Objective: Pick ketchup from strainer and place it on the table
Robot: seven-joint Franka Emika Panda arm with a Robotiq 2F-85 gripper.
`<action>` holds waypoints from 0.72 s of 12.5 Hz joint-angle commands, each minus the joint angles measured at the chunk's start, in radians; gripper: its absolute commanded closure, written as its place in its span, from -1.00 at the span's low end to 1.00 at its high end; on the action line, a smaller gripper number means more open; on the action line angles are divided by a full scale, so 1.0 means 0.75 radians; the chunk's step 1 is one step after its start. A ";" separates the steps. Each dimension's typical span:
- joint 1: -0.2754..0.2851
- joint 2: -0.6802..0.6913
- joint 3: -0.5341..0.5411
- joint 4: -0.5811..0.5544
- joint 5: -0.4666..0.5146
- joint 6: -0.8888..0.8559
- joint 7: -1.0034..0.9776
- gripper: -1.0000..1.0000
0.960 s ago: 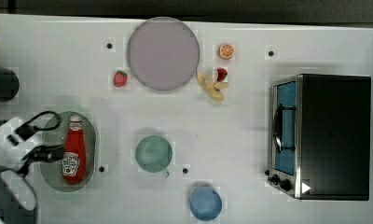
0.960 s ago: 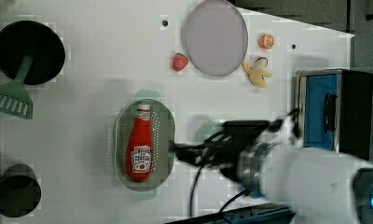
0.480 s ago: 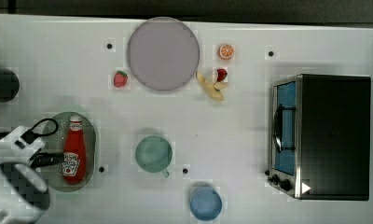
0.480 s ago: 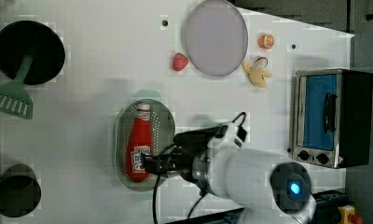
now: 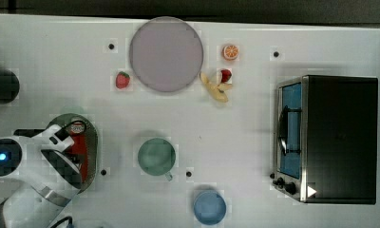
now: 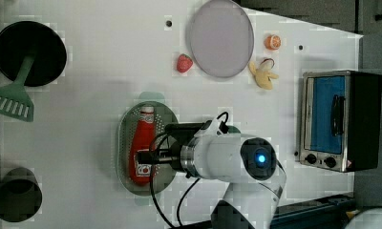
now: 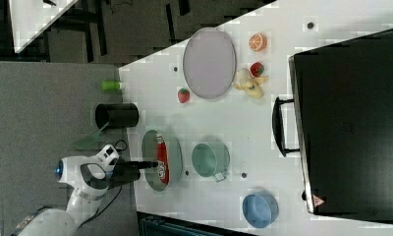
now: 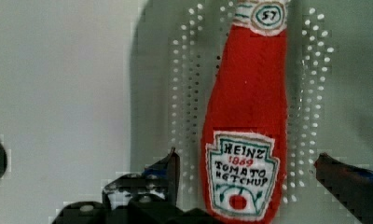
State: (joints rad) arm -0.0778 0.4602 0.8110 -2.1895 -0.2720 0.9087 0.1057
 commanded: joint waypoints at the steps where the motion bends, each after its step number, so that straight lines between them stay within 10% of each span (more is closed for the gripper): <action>1: 0.007 0.097 -0.009 -0.001 -0.115 0.069 0.220 -1.00; 5: 0.030 0.220 -0.058 0.019 -0.283 0.126 0.296 -0.91; 9: 0.034 0.232 -0.059 0.026 -0.301 0.136 0.296 -0.18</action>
State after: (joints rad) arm -0.0531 0.6519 0.7642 -2.1797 -0.4829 0.9985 0.2791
